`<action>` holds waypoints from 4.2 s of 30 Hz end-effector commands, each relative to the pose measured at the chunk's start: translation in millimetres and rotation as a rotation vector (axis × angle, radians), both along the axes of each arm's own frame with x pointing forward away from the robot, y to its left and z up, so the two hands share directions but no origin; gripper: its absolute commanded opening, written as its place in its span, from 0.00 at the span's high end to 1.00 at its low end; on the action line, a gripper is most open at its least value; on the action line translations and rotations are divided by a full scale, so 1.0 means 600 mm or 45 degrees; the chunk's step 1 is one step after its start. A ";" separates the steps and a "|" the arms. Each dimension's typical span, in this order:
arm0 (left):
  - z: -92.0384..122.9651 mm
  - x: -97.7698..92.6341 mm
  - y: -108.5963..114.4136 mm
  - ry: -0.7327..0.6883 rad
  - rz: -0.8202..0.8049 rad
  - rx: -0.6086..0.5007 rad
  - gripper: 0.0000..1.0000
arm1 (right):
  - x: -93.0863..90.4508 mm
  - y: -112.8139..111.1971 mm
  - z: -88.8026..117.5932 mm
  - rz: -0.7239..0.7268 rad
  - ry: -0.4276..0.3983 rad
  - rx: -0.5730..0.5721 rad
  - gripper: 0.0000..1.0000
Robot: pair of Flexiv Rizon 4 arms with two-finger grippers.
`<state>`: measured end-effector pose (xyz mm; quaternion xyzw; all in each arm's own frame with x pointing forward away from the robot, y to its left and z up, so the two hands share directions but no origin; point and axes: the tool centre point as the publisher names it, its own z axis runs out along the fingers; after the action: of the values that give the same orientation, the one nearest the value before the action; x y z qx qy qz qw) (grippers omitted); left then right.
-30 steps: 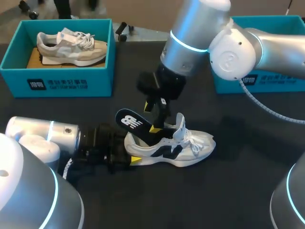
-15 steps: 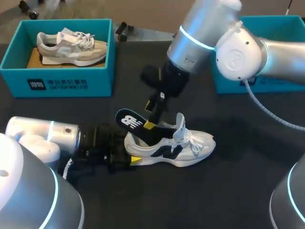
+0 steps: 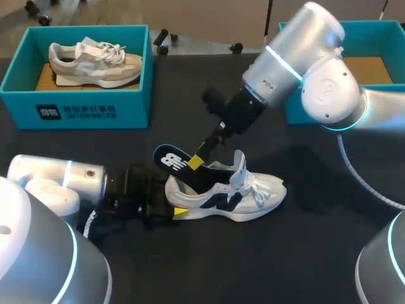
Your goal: Take the shoe out of the shoebox, open the shoe tongue, remove and reinsert the insole, then place the shoe into the shoebox
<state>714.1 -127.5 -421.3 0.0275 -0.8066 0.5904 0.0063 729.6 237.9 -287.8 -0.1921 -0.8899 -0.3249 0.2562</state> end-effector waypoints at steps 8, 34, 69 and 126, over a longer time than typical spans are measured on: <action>0.000 0.001 -0.002 0.001 -0.002 0.003 1.00 | 0.007 0.022 -0.012 0.087 0.062 0.003 0.36; 0.000 0.001 -0.002 0.001 -0.002 0.003 1.00 | -0.013 0.045 -0.046 0.150 0.138 0.069 0.65; 0.000 0.001 -0.002 0.001 -0.002 0.003 1.00 | 0.066 0.089 0.076 0.051 -0.389 0.286 1.00; 0.000 0.001 -0.002 0.001 -0.002 0.003 1.00 | 0.112 0.106 0.346 -0.255 -0.165 0.949 1.00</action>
<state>714.1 -127.6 -421.3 0.0274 -0.8066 0.5904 0.0063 802.4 307.7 -79.6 -0.1454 -0.7147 -0.6463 0.2244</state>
